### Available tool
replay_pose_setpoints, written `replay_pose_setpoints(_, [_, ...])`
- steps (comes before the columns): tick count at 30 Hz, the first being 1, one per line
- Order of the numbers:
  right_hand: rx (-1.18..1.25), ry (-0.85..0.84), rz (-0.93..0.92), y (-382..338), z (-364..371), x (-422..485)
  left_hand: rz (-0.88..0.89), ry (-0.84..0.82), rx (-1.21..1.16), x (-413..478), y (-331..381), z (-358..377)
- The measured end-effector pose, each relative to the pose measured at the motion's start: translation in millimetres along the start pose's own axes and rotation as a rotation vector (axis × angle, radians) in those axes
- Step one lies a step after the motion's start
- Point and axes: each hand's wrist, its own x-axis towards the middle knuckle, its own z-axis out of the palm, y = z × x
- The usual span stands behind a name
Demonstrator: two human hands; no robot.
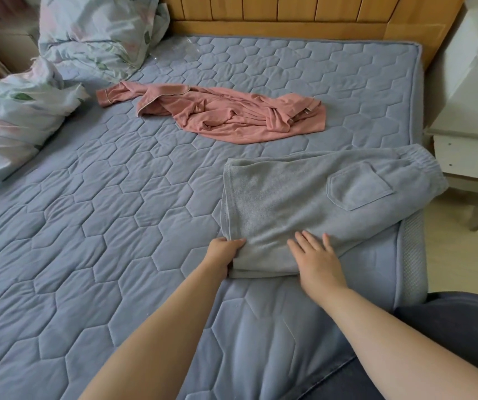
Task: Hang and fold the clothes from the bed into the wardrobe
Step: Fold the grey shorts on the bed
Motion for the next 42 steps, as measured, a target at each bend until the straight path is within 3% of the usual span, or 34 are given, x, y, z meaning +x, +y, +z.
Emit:
replay_pose_setpoints(4, [0.018, 0.093, -0.029, -9, -13, 3, 0.059, 0.014, -0.076, -3, 11, -13])
replay_pose_setpoints(8, [0.135, 0.176, -0.149, -42, -37, 14, 0.117, 0.029, 0.100, -7, 34, -58])
replay_pose_setpoints(10, [0.244, 0.044, -0.177, -51, -39, 18, 0.205, 0.047, 0.441, -6, 46, -74])
replay_pose_setpoints(12, [0.404, -0.138, -0.120, -47, -35, 17, 0.248, 0.117, 0.972, -6, 59, -73])
replay_pose_setpoints(14, [0.413, -0.073, -0.090, -32, -30, 11, 0.392, 0.272, 1.303, -7, 69, -53])
replay_pose_setpoints(17, [0.190, 0.177, 0.008, 8, -23, 6, 0.701, 0.273, 1.284, -6, 76, 4])
replay_pose_setpoints(21, [0.191, 0.227, 0.224, 69, -21, -4, 0.865, 0.049, 1.456, 7, 57, 89])
replay_pose_setpoints(23, [0.325, 0.378, 0.310, 86, -22, -7, 0.959, -0.005, 1.511, 17, 44, 121])
replay_pose_setpoints(26, [0.590, 0.674, 0.668, 100, -29, -1, 1.086, -0.050, 1.456, 29, 29, 160])
replay_pose_setpoints(29, [1.053, 0.758, 1.012, 122, -36, 12, 1.159, -0.123, 1.404, 34, 12, 194])
replay_pose_setpoints(34, [1.427, 0.811, 1.483, 163, -24, 23, 1.132, -0.145, 1.458, 48, -10, 217])
replay_pose_setpoints(37, [1.753, 0.682, 1.342, 179, -19, 31, 1.141, -0.139, 1.469, 51, -10, 219])
replay_pose_setpoints(40, [1.752, 0.532, 1.239, 188, -19, 42, 1.144, -0.150, 1.486, 50, -9, 221])
replay_pose_setpoints(42, [1.693, 0.532, 1.259, 191, -17, 48, 1.133, -0.186, 1.501, 50, -7, 222])
